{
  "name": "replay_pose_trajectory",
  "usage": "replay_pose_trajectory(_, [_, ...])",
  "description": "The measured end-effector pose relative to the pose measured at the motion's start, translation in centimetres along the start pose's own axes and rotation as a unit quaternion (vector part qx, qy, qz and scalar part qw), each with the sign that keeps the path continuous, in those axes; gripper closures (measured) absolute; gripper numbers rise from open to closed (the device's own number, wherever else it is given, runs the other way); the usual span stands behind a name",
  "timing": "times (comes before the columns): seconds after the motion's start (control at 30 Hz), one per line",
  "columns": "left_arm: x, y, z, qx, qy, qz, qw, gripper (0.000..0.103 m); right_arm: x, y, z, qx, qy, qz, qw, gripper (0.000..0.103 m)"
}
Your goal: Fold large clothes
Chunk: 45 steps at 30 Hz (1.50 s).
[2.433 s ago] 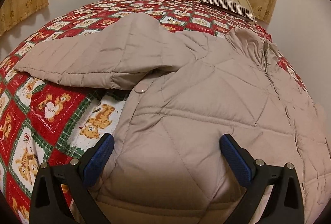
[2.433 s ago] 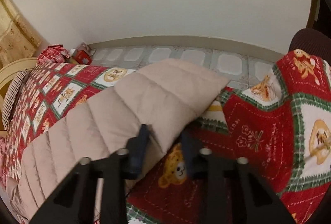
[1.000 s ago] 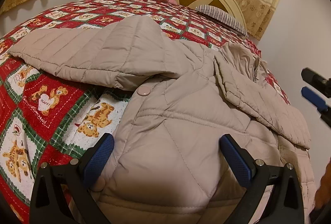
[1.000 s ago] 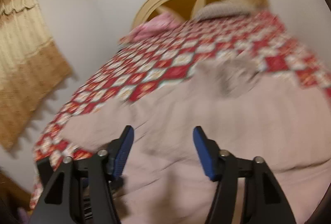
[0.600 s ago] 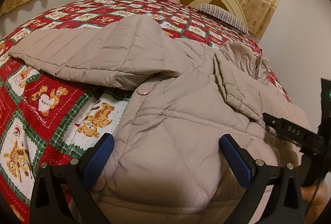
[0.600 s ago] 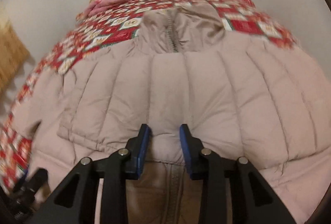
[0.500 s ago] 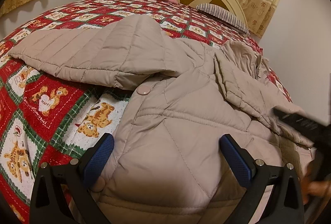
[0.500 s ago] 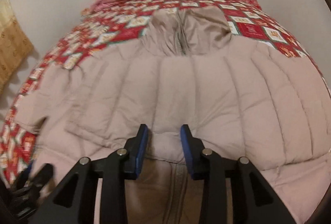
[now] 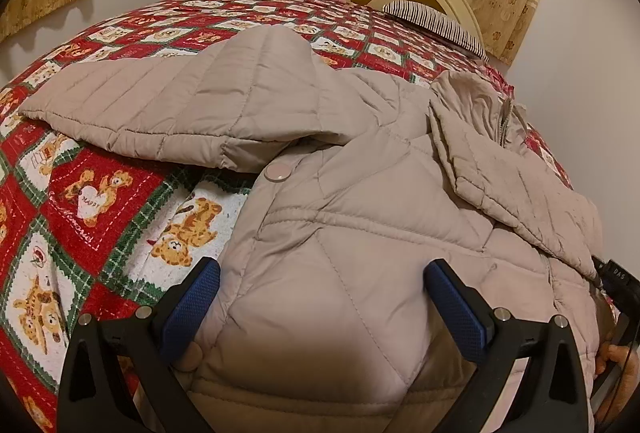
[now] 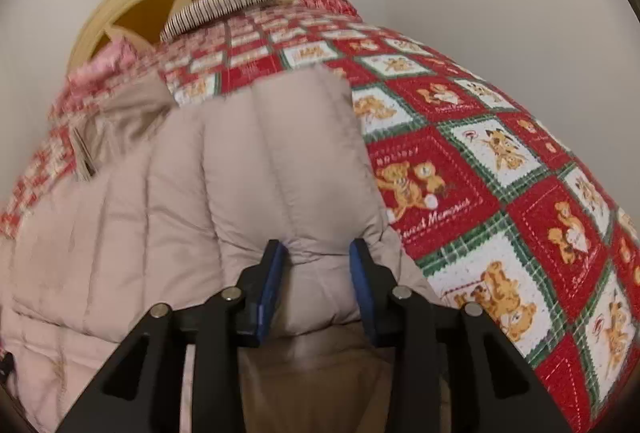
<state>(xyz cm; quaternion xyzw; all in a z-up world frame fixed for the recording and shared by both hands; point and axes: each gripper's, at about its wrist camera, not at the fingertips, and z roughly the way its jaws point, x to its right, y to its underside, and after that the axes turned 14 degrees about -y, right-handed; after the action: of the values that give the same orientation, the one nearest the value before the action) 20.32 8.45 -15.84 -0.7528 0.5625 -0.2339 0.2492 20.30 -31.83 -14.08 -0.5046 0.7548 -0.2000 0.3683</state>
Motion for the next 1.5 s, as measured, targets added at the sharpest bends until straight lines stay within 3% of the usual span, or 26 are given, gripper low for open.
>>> replay_pose_trajectory(0.07, [-0.2,-0.1,-0.1,-0.004,0.007,0.002,1.0,0.001,-1.0,-0.1,0.3,0.001,-0.002,-0.019,1.0,0.04])
replay_pose_trajectory(0.13, [-1.4,-0.6,-0.5,-0.019,0.029,0.003,0.9994,0.001,-1.8,-0.3,0.8,-0.004,0.009,-0.039,0.999,0.036])
replay_pose_trajectory(0.2, [-4.1,-1.3,-1.2,-0.025,0.044,-0.044,0.9978,0.001,-2.1,0.0,1.0,-0.001,0.012,-0.046,0.999,0.029])
replay_pose_trajectory(0.27, [-9.5,-2.9,-2.1,-0.01,0.029,-0.137,0.9901,0.001,-1.7,-0.1,0.9,0.004,0.006,-0.041,0.999,0.027])
replay_pose_trajectory(0.33, [-14.6,-4.2,-2.7,0.015,-0.023,-0.222,0.9746,0.001,-1.1,0.2,0.5,0.007,-0.001,-0.034,0.999,0.027])
replay_pose_trajectory(0.43, [-22.1,-6.8,-1.9,0.021,-0.088,-0.324,0.9418,0.001,-1.0,0.7,-0.2,0.007,0.0,-0.034,0.999,0.026])
replay_pose_trajectory(0.57, [-26.6,-9.6,1.5,0.005,-0.138,-0.351,0.926,0.001,-1.1,0.8,-0.2,0.006,0.003,-0.036,0.999,0.025])
replay_pose_trajectory(0.67, [-28.2,-10.5,4.5,-0.016,-0.137,-0.364,0.921,0.001,-1.1,0.8,-0.1,0.005,0.003,-0.037,0.999,0.025])
replay_pose_trajectory(0.73, [-28.4,-10.6,6.0,-0.024,-0.139,-0.362,0.9215,0.003,-1.1,0.8,-0.1,0.005,0.004,-0.038,0.999,0.024])
replay_pose_trajectory(0.8, [-27.7,-11.0,6.4,-0.01,-0.161,-0.333,0.929,0.004,-1.1,0.8,0.0,0.004,0.006,-0.039,0.999,0.024])
replay_pose_trajectory(0.87, [-26.9,-11.4,6.8,-0.009,-0.178,-0.299,0.9374,0.019,-1.1,0.8,0.0,0.002,0.008,-0.04,0.999,0.023])
replay_pose_trajectory(0.93, [-26.4,-11.5,7.1,-0.005,-0.206,-0.271,0.9402,0.038,-1.2,0.8,0.1,0.002,0.011,-0.042,0.999,0.023])
replay_pose_trajectory(0.97, [-26.3,-11.6,7.2,0.001,-0.205,-0.264,0.9423,0.042,-1.2,0.8,0.1,0.001,0.011,-0.043,0.999,0.023])
replay_pose_trajectory(1.0, [-26.3,-11.7,7.3,0.006,-0.201,-0.261,0.9443,0.055,-1.2,0.8,0.1,0.001,0.012,-0.043,0.999,0.023])
replay_pose_trajectory(1.03, [-26.4,-11.6,7.2,0.013,-0.182,-0.255,0.9494,0.077,-1.2,0.8,0.1,0.001,0.012,-0.043,0.999,0.023])
replay_pose_trajectory(1.07, [-26.6,-11.6,7.4,0.016,-0.152,-0.257,0.9541,0.091,-1.2,0.8,0.1,0.001,0.011,-0.043,0.999,0.023])
replay_pose_trajectory(1.1, [-26.8,-11.5,7.4,0.018,-0.115,-0.265,0.9573,0.097,-1.2,0.8,0.1,0.002,0.011,-0.043,0.999,0.023])
replay_pose_trajectory(1.13, [-26.9,-11.6,7.2,0.02,-0.085,-0.273,0.958,0.097,-1.2,0.8,0.1,0.002,0.011,-0.043,0.999,0.023])
replay_pose_trajectory(1.2, [-25.9,-12.4,6.0,0.041,-0.087,-0.256,0.9618,0.097,-1.1,0.8,0.1,0.002,0.01,-0.042,0.999,0.023])
replay_pose_trajectory(1.3, [-21.8,-14.0,1.9,0.108,-0.069,-0.195,0.9724,0.097,-1.0,0.8,0.1,0.003,0.007,-0.04,0.999,0.022])
replay_pose_trajectory(1.4, [-14.5,-15.0,-4.0,0.181,-0.006,-0.096,0.9788,0.097,-0.9,0.8,0.1,0.005,0.005,-0.039,0.999,0.022])
replay_pose_trajectory(1.5, [-6.1,-13.8,-9.5,0.226,0.069,0.012,0.9715,0.097,-0.9,0.8,0.0,0.006,0.002,-0.036,0.999,0.022])
